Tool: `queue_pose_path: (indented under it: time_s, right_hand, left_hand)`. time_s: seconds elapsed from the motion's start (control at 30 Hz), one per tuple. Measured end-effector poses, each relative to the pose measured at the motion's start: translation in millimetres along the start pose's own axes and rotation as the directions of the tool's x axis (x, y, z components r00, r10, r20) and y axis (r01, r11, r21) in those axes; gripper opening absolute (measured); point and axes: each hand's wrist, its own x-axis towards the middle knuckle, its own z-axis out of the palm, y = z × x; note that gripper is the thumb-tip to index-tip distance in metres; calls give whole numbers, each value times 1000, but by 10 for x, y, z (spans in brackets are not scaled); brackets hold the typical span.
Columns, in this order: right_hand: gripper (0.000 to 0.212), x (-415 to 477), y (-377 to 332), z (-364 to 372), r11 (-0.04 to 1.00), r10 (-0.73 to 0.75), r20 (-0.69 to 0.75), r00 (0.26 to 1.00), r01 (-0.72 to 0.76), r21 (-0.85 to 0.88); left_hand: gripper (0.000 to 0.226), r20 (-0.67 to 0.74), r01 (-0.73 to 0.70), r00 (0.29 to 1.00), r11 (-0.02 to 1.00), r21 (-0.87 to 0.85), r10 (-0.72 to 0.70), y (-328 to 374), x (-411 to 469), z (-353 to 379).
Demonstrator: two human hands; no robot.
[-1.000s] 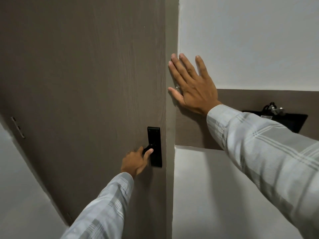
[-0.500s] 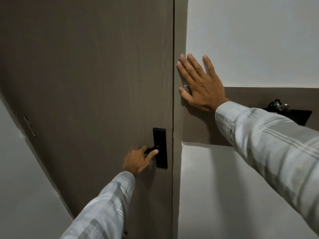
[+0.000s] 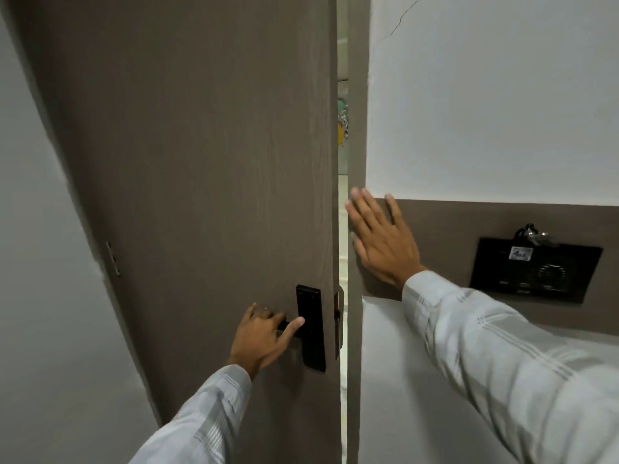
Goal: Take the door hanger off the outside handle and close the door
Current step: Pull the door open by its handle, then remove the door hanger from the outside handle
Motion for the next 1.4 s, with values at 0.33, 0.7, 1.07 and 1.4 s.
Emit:
queue_pose_path:
  time_s: [0.33, 0.7, 1.07, 1.4]
  right_hand:
    - [66, -848, -594, 371, 920, -40, 57, 998, 15, 392]
    - [91, -1112, -1528, 764, 486, -298, 623, 723, -446, 751]
    - [57, -912, -2527, 513, 175, -461, 648, 606, -654, 736]
    - [13, -813, -2475, 298, 468, -158, 605, 781, -480, 742]
  left_hand:
    - [64, -113, 168, 977, 980, -103, -180, -38, -537, -310]
    - [71, -327, 245, 918, 969, 29, -223, 107, -1277, -641]
    - [78, -397, 290, 900, 929, 232, -182, 335, -1719, -998]
    - [82, -380, 361, 887, 907, 217, -262, 203, -1961, -1091]
